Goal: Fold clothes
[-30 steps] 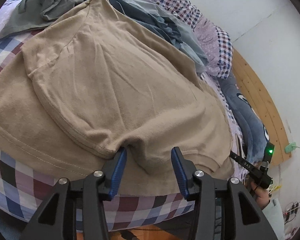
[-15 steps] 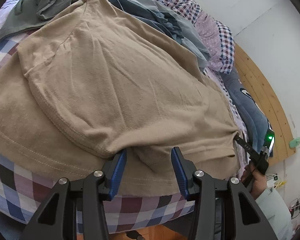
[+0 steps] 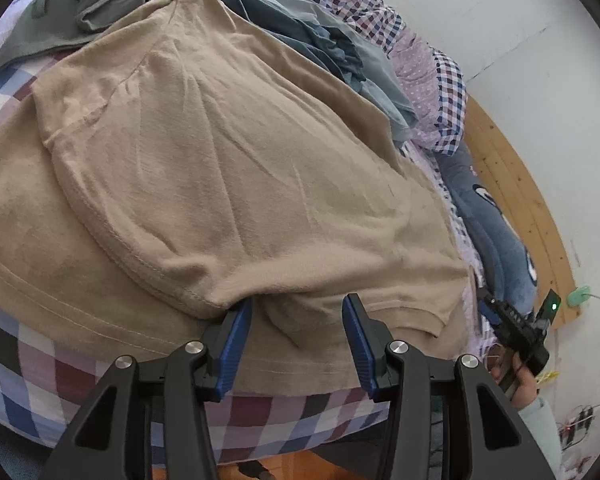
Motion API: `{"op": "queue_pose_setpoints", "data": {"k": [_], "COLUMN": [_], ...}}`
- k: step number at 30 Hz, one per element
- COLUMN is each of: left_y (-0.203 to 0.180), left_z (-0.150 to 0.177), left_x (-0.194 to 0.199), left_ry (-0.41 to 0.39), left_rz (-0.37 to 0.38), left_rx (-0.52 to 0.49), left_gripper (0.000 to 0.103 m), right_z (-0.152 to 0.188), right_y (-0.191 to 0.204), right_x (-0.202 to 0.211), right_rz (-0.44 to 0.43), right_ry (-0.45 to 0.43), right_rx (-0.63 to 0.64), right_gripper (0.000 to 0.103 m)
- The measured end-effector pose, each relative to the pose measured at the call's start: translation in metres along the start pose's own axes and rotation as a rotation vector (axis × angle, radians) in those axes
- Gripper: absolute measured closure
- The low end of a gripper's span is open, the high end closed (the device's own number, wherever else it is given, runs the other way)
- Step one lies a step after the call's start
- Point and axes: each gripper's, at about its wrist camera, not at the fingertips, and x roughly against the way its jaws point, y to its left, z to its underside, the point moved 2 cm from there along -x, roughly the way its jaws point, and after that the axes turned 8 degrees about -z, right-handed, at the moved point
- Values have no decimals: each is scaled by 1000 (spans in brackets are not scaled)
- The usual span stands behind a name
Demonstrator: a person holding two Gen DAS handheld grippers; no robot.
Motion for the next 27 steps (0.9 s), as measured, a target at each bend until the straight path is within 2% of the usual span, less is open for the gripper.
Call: {"op": "queue_pose_setpoints", "data": {"k": [2,5,9,13,15,16,18,20,24,26,27], "left_y": [-1,-1,1,0,-1,-1,0,-3,-10,-2,5], "left_z": [0,0,0,-1,-2,-2,-3,-5,-10,-12,-12], "left_x": [-1,-3,-8,-11,-15,-16,-15,-2,36,34,22], "left_ry": [8,30,44,51,51,51,33,-23,-178,-166,-118], "left_rz": [20,54,85,124,104,89,78,83,107,81,41], "left_rx": [8,25,55,81,73,70,74,61,32,53,76], "left_gripper": [53,53,53,53,67,83,88,91,92,92,92], "right_z": [13,33,51,62,64,63,62,62,68,79,85], "right_y": [19,48,79,98,102,103,108,117,139,137,133], "right_x": [-2,-13,-32,-45,-50,-50,-41,-30,-10,-25,-37], "right_rz": [-84,-150,-173,-158,-131,-121,-134,-156,-216,-182,-154], "right_ry": [42,119,188,202,200,198,174,152,120,172,213], "right_rx": [-15,9,70,111,130,132,150,170,212,227,226], "right_gripper": [52,52,52,55,75,87,89,90,90,90,90]}}
